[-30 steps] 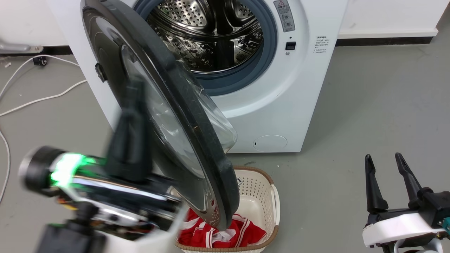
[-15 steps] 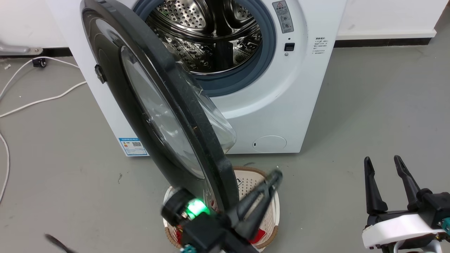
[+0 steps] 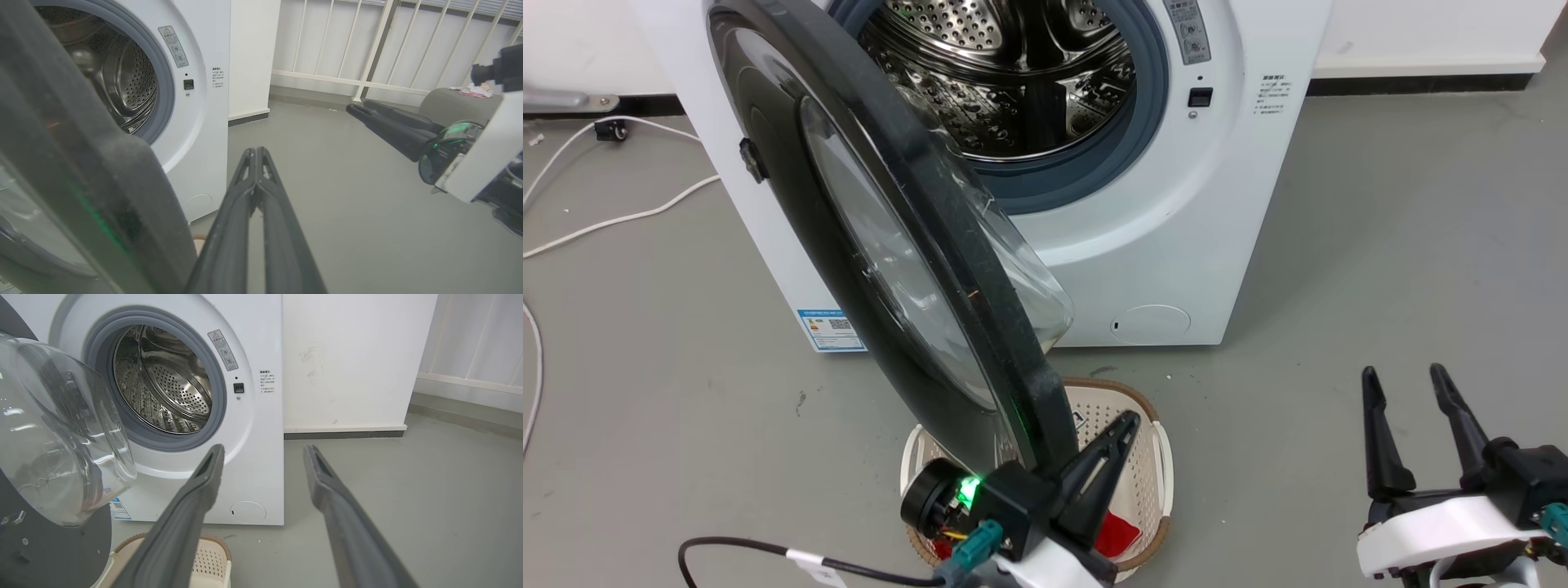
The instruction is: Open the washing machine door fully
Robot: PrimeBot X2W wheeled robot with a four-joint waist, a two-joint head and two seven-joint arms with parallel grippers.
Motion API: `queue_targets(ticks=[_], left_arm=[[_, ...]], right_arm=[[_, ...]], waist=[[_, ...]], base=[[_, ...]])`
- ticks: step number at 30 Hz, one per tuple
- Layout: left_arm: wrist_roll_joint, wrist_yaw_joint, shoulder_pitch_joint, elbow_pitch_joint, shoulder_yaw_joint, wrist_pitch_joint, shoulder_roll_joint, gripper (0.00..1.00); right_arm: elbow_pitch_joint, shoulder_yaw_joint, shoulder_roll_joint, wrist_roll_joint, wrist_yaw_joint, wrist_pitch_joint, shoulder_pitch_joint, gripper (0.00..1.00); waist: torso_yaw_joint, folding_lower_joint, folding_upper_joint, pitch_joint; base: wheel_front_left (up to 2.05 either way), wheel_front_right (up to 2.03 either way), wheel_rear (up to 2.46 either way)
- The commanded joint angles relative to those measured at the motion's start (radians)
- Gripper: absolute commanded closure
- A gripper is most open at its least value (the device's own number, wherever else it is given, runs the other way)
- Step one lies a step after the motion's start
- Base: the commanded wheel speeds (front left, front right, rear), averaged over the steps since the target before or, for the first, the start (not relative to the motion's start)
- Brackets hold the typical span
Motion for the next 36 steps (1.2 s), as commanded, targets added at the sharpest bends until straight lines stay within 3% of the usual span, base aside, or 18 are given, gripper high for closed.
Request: queue_targets(ticks=[1,10,21,25,36], left_arm=[[-0.006,0.011,-0.025,0.029,0.008,-0.016,-0.006,1.0],[-0.048,0.057,-0.103,0.139,0.014,-0.079,-0.029,1.0],[-0.077,0.108,-0.114,0.209,0.049,-0.106,-0.017,1.0],[-0.079,0.119,-0.093,0.207,0.059,-0.106,0.003,1.0],[-0.076,0.2,0.03,0.088,0.103,-0.1,0.068,1.0]], right_arm=[[0.006,0.007,0.002,0.007,-0.001,-0.006,-0.011,0.0],[0.026,0.019,0.002,0.021,-0.001,-0.007,-0.016,0.0],[0.033,0.024,0.002,0.027,0.0,-0.013,-0.027,0.0],[0.039,0.023,0.002,0.028,-0.001,-0.015,-0.026,0.0],[0.047,0.019,0.002,0.031,-0.001,-0.014,-0.017,0.0]], waist=[[-0.005,0.0,0.0,0.003],[-0.019,0.0,0.0,0.013],[-0.023,0.0,0.0,0.025],[-0.022,0.0,0.0,0.023],[-0.011,0.0,0.0,0.019]], base=[[0.0,0.0,0.0],[0.0,0.0,0.0],[0.0,0.0,0.0],[0.0,0.0,0.0],[0.0,0.0,0.0]])
